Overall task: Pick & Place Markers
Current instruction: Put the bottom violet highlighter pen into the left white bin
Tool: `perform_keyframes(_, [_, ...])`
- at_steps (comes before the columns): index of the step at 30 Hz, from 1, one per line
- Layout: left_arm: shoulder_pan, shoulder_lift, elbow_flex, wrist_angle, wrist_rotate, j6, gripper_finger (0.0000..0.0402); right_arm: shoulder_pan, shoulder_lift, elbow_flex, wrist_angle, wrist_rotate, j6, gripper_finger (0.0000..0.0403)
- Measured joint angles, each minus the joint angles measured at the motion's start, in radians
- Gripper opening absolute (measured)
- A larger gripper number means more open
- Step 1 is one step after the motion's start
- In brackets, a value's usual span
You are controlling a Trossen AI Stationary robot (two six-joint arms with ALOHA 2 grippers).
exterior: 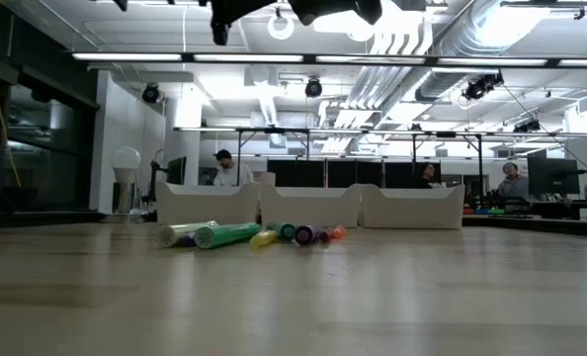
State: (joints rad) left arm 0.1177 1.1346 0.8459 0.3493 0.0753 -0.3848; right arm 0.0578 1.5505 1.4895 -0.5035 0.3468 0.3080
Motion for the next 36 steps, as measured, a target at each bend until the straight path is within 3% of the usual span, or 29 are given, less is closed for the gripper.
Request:
perform_keyframes(11, [0.000, 0.109, 0.079, 0.053, -0.044, -0.017, 0.0204, -0.047, 0.000, 0.000, -0.005, -0.159, -0.082, 0.0063])
perform_keyframes(14, [0.000, 0.117, 0.079, 0.034, -0.060, -0.018, 0.0179, -0.055, 0.000, 0.000, -0.008, -0.161, -0.100, 0.0063])
perform_keyframes(21, [0.000, 0.114, 0.080, -0.013, -0.090, -0.009, 0.0056, -0.083, 0.000, 0.000, -0.020, -0.207, -0.128, 0.0063])
perform_keyframes(30, [0.001, 0.114, 0.080, -0.013, -0.110, 0.014, 0.0057, -0.113, 0.000, 0.000, -0.016, -0.232, -0.171, 0.0065])
perform_keyframes(36, [0.000, 0.115, 0.080, -0.020, -0.161, 0.020, 0.0057, -0.125, -0.026, 0.002, -0.019, -0.286, -0.181, 0.0171])
